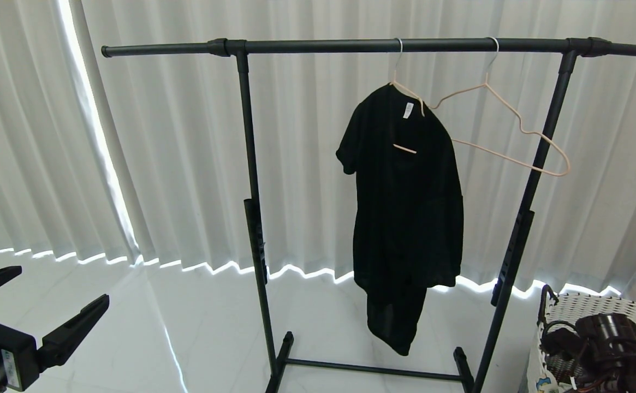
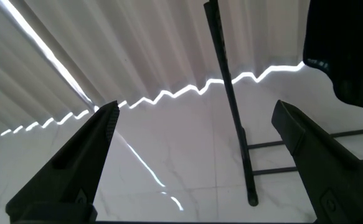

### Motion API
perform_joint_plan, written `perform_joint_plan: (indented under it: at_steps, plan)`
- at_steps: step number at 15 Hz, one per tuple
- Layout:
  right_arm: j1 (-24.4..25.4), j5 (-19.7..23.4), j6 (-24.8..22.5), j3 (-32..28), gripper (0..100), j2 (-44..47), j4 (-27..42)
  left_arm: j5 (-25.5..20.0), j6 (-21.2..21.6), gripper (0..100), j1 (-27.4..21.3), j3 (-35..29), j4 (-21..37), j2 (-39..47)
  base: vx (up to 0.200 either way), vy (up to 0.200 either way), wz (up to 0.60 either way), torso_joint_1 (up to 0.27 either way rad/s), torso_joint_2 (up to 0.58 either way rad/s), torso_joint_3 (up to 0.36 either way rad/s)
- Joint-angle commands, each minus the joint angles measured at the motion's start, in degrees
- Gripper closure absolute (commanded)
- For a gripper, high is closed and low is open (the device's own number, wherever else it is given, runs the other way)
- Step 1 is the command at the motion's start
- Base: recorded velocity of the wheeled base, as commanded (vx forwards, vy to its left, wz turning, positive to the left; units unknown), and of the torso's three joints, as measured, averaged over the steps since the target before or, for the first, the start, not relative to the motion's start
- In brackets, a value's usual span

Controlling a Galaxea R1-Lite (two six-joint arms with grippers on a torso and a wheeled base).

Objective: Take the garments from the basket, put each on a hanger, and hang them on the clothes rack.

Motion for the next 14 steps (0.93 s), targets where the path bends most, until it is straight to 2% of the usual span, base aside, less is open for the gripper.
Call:
perform_joint_plan:
  at_steps: [1,4,5,6,8,9,10,12,14]
  plan:
    - [1.3,-0.9,0.0,0.5,100,-2.7,-0.1,0.0,0.0,0,0.0,0.2,0.1,0.1,0.000,0.000,0.00,0.000,0.00,0.000]
    - [3.8,-0.9,-0.1,0.5,100,-12.4,2.7,-0.1,0.0,0,-0.2,0.6,0.1,0.4,0.000,0.000,0.00,0.000,0.00,0.000]
    - [3.9,-0.9,-0.1,-1.5,100,-16.4,6.4,-0.2,0.0,0,-0.3,0.8,0.1,0.5,0.000,0.000,0.00,0.000,0.00,0.000]
    - [4.0,-0.9,-0.1,-4.9,100,-21.1,13.3,-0.2,-0.1,0,-0.4,1.0,0.0,0.4,0.000,0.000,0.00,0.000,0.00,0.000]
    - [5.2,-0.5,0.4,-13.3,100,-29.0,28.3,-0.4,-0.5,0,-1.8,0.9,0.0,0.3,0.000,0.000,0.00,0.000,0.00,0.000]
    - [7.4,0.4,2.4,-20.3,100,-33.1,38.1,-0.9,-1.2,0,-3.7,0.8,0.0,0.4,0.000,0.000,0.00,0.000,0.00,0.000]
    - [10.2,0.6,4.9,-25.4,100,-35.1,43.9,-2.3,-3.4,0,-5.5,0.7,0.0,0.5,0.000,0.000,0.00,0.000,0.00,0.000]
    - [16.5,0.6,10.6,-36.1,100,-37.4,52.8,-6.6,-7.5,0,-9.7,-0.4,0.0,1.5,0.000,0.000,0.00,0.000,0.00,0.000]
    - [21.5,1.4,14.2,-45.9,100,-38.2,59.0,-8.8,-7.9,0,-13.0,-2.7,0.0,4.4,0.000,0.000,0.00,0.000,0.00,0.000]
